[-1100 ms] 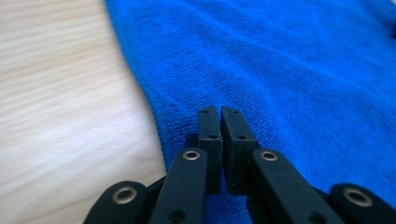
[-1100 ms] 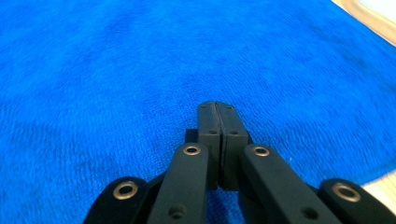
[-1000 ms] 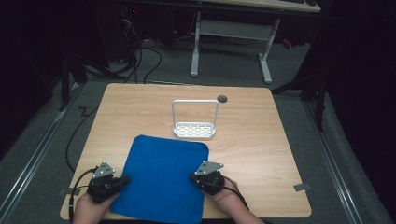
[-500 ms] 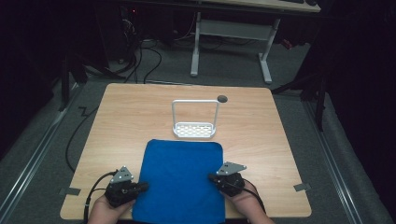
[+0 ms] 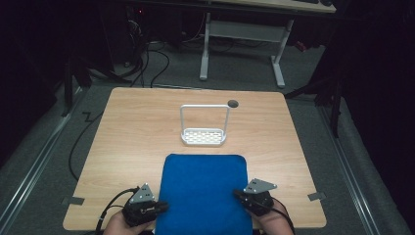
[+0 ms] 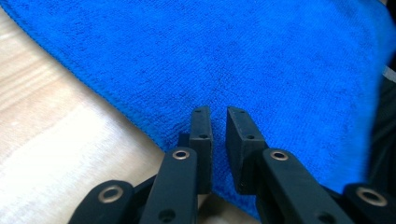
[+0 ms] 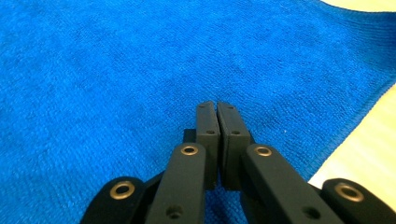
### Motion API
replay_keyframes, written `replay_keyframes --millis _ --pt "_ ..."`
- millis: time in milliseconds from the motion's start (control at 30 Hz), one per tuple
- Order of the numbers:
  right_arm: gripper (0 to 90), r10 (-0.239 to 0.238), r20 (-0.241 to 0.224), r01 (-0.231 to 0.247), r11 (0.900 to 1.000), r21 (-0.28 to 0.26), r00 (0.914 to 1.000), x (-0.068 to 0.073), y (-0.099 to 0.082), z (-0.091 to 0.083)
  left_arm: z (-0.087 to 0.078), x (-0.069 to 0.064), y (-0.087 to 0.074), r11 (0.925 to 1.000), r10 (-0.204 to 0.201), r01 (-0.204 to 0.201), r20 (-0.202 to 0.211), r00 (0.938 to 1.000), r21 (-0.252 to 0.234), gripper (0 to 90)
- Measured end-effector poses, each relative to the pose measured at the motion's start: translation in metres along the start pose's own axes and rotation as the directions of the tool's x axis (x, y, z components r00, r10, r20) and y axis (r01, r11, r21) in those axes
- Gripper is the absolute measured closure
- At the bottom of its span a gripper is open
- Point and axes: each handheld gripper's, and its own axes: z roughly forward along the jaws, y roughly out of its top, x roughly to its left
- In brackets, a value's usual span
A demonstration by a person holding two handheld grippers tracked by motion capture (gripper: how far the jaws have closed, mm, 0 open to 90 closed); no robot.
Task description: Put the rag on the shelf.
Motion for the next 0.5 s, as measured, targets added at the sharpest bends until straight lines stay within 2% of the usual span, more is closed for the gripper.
replay_keyframes --millis 267,333,367,467,500 --pt "86.7 -0.011 -0.014 0.011 0.9999 0.011 0.9998 0.01 -0.005 -0.007 -0.003 -0.005 -0.003 0.9999 -0.004 0.004 0.015 0.9999 0.012 80.7" --pt "83.4 -0.013 -0.018 0.013 0.9999 0.01 0.9997 0.01 -0.004 -0.006 -0.003 -0.004 -0.003 0.9999 -0.01 0.009 0.02 0.9998 0.014 80.5" --pt "78.7 -0.018 -0.026 0.018 0.9998 -0.005 0.9995 0.008 -0.003 -0.006 -0.003 -0.002 -0.003 0.9999 -0.014 0.014 0.019 0.9997 0.001 77.8" --pt "74.6 -0.006 -0.018 0.006 0.9991 -0.041 0.9998 0.006 -0.001 -0.007 -0.004 0.004 -0.002 0.9994 -0.022 0.021 -0.037 0.9991 -0.027 69.2" --pt "74.6 -0.006 -0.018 0.006 0.9991 -0.041 0.9998 0.006 -0.001 -0.007 -0.004 0.004 -0.002 0.9994 -0.022 0.021 -0.037 0.9991 -0.027 67.7"
